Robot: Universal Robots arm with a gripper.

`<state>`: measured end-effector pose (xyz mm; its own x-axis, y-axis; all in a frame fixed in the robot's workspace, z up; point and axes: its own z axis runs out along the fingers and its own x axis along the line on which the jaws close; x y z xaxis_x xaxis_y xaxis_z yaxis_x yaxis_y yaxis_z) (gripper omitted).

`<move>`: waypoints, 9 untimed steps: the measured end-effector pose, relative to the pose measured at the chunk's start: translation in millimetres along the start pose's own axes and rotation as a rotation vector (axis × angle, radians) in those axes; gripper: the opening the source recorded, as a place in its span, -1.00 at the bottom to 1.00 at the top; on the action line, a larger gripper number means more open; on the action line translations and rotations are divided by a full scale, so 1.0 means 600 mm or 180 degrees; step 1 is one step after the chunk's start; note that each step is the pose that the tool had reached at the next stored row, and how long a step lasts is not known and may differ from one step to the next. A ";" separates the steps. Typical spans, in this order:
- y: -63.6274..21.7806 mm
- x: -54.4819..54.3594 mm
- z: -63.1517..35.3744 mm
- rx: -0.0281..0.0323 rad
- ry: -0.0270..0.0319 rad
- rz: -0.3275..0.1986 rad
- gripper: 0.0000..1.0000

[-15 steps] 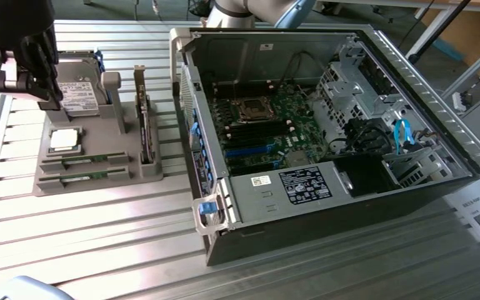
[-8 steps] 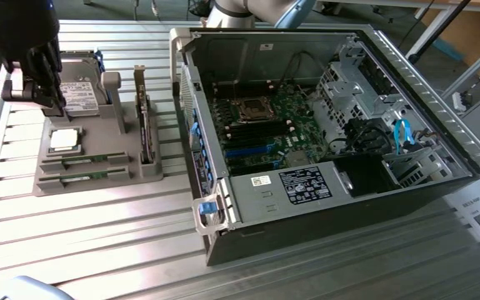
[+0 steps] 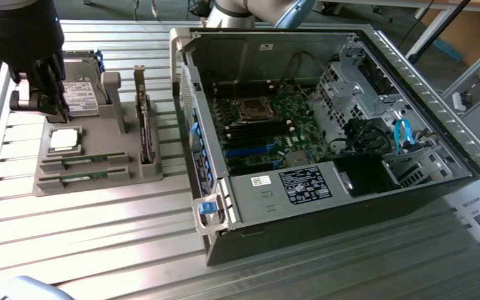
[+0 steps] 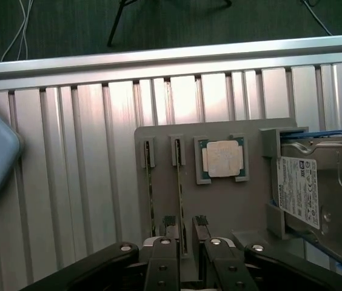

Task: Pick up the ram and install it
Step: 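Pick up the ram and move it above insertion slot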

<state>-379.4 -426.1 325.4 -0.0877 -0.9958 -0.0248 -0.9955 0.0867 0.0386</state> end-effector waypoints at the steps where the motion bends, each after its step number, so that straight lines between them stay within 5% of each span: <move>1: 0.000 0.000 0.003 0.0000 0.0000 0.0000 -0.53; 9: -0.001 0.001 0.027 0.0000 0.0000 0.0000 -0.53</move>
<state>-379.5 -426.1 309.0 -0.0878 -0.9958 -0.0247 -0.9955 0.0868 0.0387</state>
